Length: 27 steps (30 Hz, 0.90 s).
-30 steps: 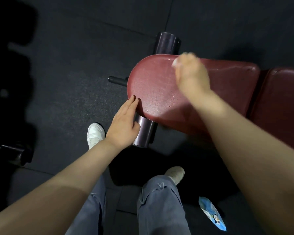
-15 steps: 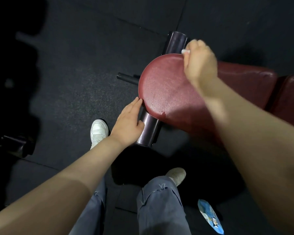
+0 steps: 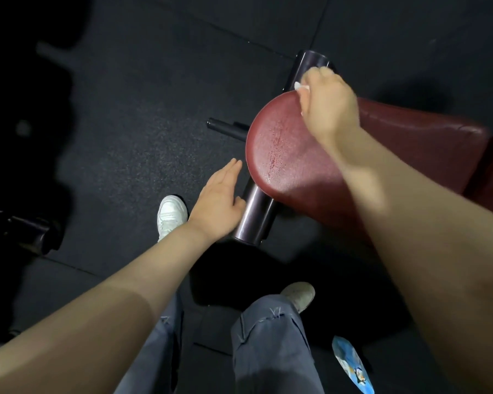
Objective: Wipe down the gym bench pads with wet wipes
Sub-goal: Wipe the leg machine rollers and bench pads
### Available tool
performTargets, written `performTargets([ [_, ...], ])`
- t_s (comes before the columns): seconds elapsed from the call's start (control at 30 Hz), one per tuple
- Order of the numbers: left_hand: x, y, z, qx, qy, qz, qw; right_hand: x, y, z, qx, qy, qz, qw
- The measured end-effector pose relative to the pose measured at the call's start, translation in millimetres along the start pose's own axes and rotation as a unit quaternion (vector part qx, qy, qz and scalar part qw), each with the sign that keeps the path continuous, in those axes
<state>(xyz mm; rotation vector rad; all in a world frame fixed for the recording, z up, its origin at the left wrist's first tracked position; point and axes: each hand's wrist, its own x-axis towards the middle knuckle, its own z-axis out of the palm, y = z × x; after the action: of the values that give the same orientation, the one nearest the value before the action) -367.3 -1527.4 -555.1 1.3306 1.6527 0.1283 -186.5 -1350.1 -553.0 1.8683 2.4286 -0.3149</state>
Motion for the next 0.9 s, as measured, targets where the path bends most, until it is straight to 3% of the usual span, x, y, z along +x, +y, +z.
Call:
performTargets([
  [0.07,-3,1,0,-0.010,-0.001,-0.008,1.000,-9,-17,4,-0.025,-0.023,0.024,0.999],
  [0.2,-6,4,-2,-0.024,-0.003,-0.005,1.000,-78,-66,16,0.017,-0.186,-0.097,0.978],
  [0.33,-4,-1,-9,-0.039,0.007,-0.011,0.999,-99,-64,13,0.080,-0.231,-0.161,0.956],
  [0.43,-3,-6,-12,-0.045,0.014,-0.007,0.999,-74,-58,7,0.051,-0.227,-0.232,0.944],
  [0.57,-3,-13,-14,-0.053,0.015,-0.009,0.998,0,-32,2,0.015,-0.122,-0.080,0.989],
  [0.67,-6,-15,-15,-0.052,0.008,-0.018,0.998,23,-25,5,0.019,-0.049,0.064,0.997],
  [0.73,-8,-13,-17,-0.054,0.005,-0.024,0.998,9,-49,10,0.000,-0.097,0.009,0.995],
  [0.8,-9,-12,-22,-0.053,0.004,-0.025,0.998,-25,-76,13,-0.009,-0.186,-0.116,0.976],
  [0.9,-6,-17,-32,-0.040,0.004,-0.017,0.999,-75,-89,10,-0.032,-0.302,-0.293,0.906],
])
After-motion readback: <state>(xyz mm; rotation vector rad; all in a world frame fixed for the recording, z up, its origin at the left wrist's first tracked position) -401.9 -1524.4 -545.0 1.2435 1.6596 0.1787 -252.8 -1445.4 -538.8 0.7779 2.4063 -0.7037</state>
